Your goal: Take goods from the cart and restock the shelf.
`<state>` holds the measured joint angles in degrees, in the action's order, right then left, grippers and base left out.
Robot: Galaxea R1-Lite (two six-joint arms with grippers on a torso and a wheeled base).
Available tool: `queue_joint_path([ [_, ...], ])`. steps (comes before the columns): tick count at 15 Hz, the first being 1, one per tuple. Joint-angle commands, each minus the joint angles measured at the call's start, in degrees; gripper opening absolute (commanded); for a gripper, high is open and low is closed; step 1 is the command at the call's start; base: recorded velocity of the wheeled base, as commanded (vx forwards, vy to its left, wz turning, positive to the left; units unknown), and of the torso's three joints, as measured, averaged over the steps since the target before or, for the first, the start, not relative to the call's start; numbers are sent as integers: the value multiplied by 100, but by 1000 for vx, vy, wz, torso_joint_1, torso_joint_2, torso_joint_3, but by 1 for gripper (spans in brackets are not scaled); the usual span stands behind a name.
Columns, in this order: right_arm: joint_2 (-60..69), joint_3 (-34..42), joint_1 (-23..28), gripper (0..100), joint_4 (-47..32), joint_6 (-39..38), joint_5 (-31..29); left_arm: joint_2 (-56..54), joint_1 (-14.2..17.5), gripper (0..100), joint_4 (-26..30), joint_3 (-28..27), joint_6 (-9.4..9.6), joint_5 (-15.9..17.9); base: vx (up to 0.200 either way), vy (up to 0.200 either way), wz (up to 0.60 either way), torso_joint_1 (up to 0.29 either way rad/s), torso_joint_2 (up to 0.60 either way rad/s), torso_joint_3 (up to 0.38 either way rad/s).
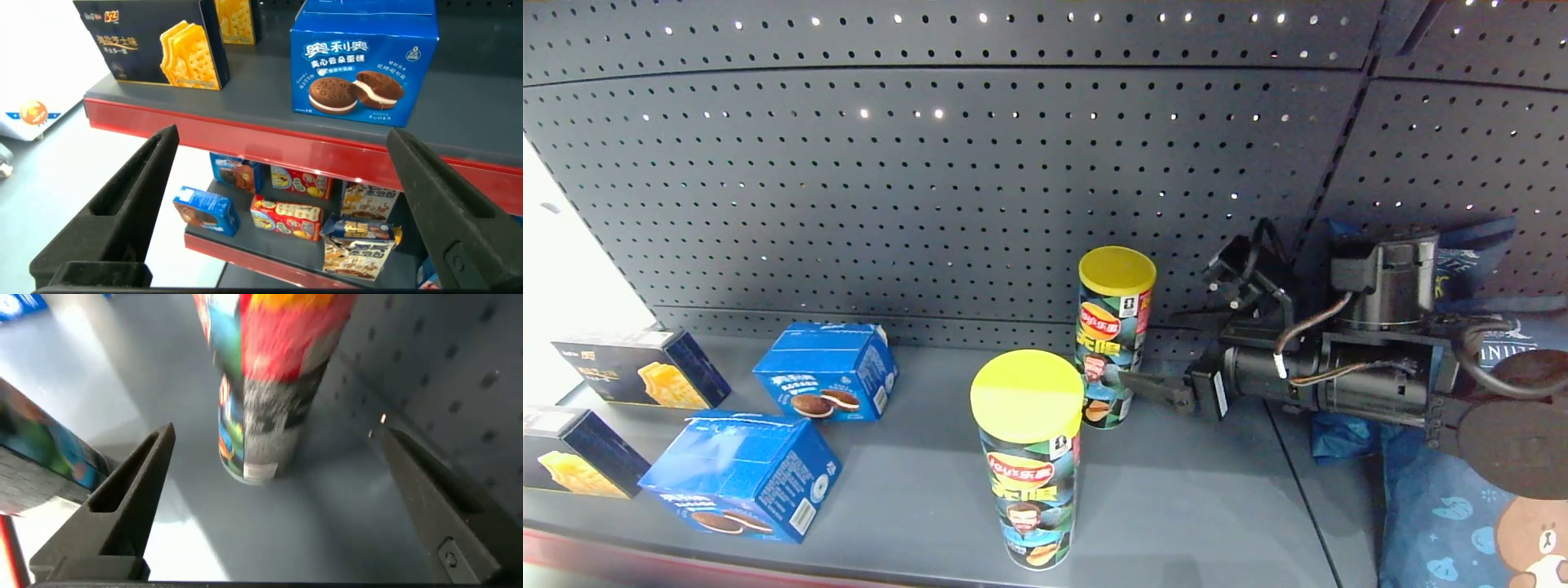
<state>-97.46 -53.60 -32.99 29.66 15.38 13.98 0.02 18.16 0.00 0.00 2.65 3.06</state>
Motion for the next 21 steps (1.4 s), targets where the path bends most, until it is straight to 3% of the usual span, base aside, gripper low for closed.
queue_joint_path([
  [1, 237, -133, -76, 100, 5, 0, -1, -2, 3, 100, 0, 0, -1, 2, 0, 0, 0, 0, 0, 0],
  [8, 316, 52, -278, 100, 5, 0, -1038, -2, 3, 100, 0, 0, -1, 2, 0, 0, 0, 0, 0, 0],
  [21, -282, 324, -445, 100, 365, -27, -1416, -2, 3, 100, 0, 0, -1, 2, 0, 0, 0, 0, 0, 0],
])
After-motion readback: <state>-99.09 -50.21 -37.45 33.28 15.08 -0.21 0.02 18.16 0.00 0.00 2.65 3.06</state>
